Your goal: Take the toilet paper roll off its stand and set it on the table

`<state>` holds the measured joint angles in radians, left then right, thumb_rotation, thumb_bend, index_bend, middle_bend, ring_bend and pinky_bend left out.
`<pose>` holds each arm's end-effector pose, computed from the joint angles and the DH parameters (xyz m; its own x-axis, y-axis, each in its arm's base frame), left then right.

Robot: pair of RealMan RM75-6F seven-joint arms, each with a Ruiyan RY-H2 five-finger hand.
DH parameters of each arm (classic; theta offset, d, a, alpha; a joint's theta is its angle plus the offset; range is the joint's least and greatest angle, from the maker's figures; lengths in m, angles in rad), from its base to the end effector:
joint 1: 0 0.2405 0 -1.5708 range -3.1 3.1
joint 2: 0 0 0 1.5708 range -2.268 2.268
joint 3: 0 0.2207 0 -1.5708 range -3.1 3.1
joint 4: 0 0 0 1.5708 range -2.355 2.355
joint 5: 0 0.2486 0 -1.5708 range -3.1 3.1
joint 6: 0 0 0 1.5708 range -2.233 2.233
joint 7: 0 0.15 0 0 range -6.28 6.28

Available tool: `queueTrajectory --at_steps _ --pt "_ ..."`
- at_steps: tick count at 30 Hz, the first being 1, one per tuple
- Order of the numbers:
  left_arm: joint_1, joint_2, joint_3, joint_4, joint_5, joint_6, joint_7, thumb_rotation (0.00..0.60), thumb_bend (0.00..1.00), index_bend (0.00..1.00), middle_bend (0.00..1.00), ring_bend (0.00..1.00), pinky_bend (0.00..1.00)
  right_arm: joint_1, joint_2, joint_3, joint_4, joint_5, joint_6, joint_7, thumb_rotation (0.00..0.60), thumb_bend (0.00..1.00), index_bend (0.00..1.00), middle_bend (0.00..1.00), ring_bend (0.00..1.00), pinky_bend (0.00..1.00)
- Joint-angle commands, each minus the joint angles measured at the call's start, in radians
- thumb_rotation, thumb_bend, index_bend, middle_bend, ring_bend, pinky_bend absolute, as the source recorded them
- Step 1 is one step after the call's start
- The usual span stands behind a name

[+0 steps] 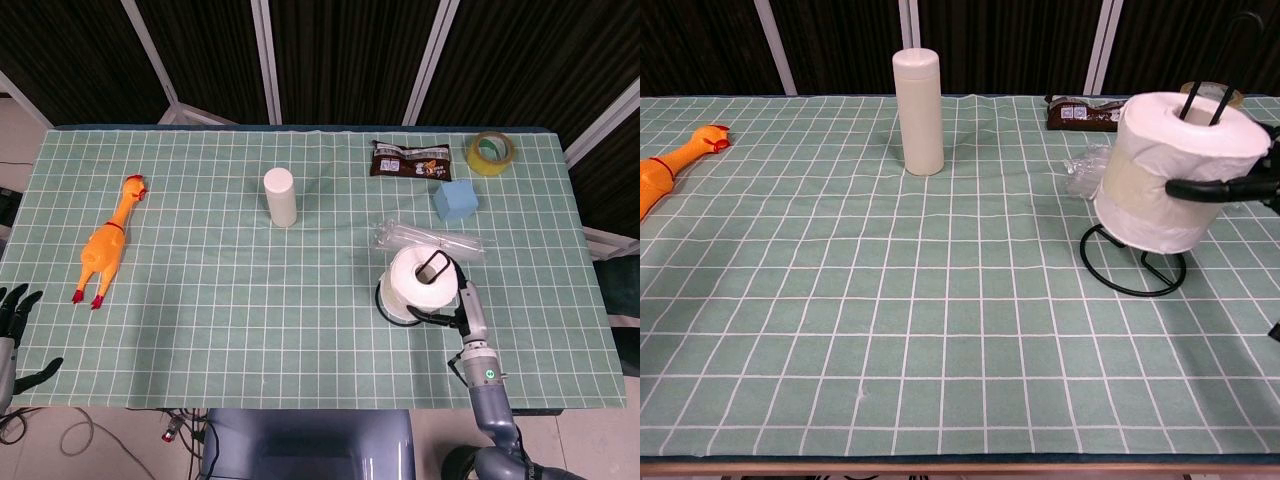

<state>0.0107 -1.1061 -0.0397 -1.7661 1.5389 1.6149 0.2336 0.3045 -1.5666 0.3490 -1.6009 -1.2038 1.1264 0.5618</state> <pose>-0.2652 0.1563 0.1129 0.4828 -0.0699 0.8729 0.8757 0.0521 -0.4801 -0.1811 -0.2941 -0.0106 -0.6521 -0.0842 0.7534 -0.7580 0.0915 -0.6458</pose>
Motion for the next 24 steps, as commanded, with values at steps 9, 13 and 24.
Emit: queueTrajectory --at_steps 9,13,24 --pt "-0.001 -0.007 0.004 -0.003 0.005 -0.004 0.015 0.6 0.05 0.14 0.04 0.0 0.0 0.061 0.344 0.204 -0.286 0.126 -0.098 -0.098 0.6 0.0 0.19 0.27 0.04 0.0" --pt "-0.001 -0.004 0.0 -0.003 -0.001 -0.004 0.008 0.6 0.05 0.14 0.04 0.0 0.0 0.07 0.477 0.27 -0.339 0.174 -0.146 -0.103 0.6 0.0 0.19 0.27 0.04 0.0" --pt "-0.002 -0.005 0.003 -0.004 0.002 -0.005 0.013 0.6 0.05 0.14 0.04 0.0 0.0 0.048 0.77 0.383 -0.377 0.236 -0.266 -0.008 0.6 0.0 0.19 0.27 0.04 0.0"
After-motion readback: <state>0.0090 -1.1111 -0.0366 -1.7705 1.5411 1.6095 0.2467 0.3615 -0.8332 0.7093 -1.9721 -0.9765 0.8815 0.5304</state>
